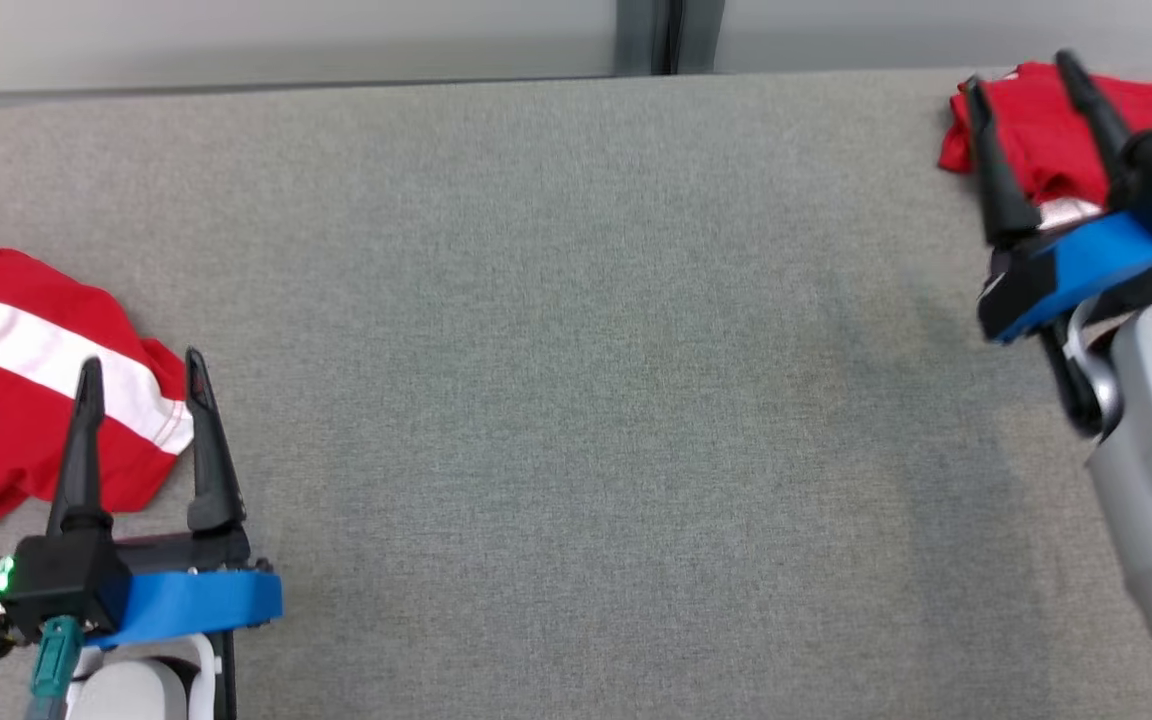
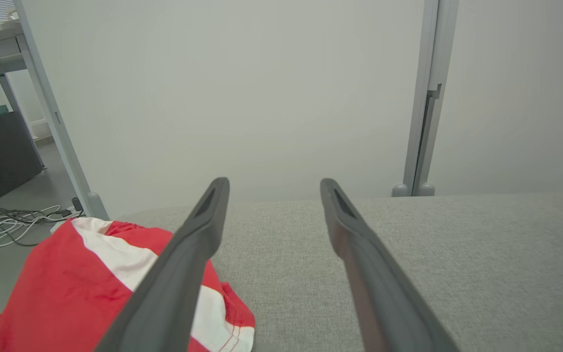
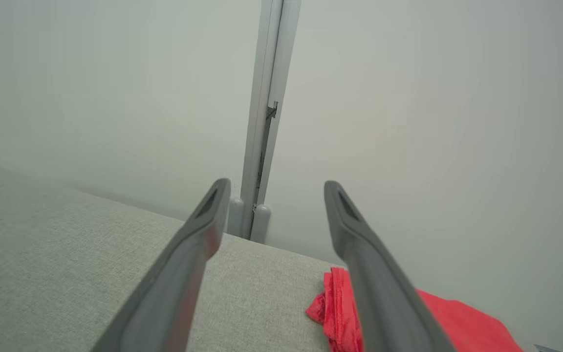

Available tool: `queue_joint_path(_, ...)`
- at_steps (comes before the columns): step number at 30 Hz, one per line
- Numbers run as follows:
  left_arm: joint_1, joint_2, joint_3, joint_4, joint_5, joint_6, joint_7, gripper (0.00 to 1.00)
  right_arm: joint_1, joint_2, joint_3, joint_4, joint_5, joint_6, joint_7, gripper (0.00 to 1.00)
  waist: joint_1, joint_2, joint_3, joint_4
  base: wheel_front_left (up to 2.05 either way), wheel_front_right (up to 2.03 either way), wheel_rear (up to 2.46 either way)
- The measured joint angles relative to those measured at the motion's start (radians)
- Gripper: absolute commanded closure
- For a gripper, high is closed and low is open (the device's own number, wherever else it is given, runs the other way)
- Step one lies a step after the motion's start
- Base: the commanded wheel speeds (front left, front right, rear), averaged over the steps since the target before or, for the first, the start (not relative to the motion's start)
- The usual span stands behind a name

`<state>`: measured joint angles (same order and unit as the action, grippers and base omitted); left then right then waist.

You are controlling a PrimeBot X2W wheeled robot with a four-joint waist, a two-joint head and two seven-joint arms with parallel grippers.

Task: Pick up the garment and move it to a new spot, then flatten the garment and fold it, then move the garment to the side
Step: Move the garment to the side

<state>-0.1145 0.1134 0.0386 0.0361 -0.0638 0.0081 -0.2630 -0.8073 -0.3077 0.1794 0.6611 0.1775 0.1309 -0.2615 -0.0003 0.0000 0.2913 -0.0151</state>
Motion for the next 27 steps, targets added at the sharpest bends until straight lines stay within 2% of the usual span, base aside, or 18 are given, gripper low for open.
queue_joint_path(8,0.059,-0.011,0.003,0.040,-0.007,-0.008,0.000,0.00,0.220,0.058,0.008,-0.145,0.051,0.000,-0.001,0.00,0.0001,0.0000,-0.087,0.012,0.00,0.00,0.00)
queue_joint_path(16,0.091,-0.025,-0.008,0.061,-0.009,-0.009,0.000,0.00,0.424,0.106,-0.079,-0.233,0.060,0.000,-0.001,0.00,0.0001,0.0000,-0.149,0.016,0.00,0.00,0.00)
queue_joint_path(27,0.119,-0.030,-0.026,0.085,-0.007,-0.019,0.000,0.00,0.625,0.192,-0.202,-0.404,-0.013,0.000,0.040,0.00,0.0002,0.0001,-0.189,0.004,0.00,0.00,0.00)
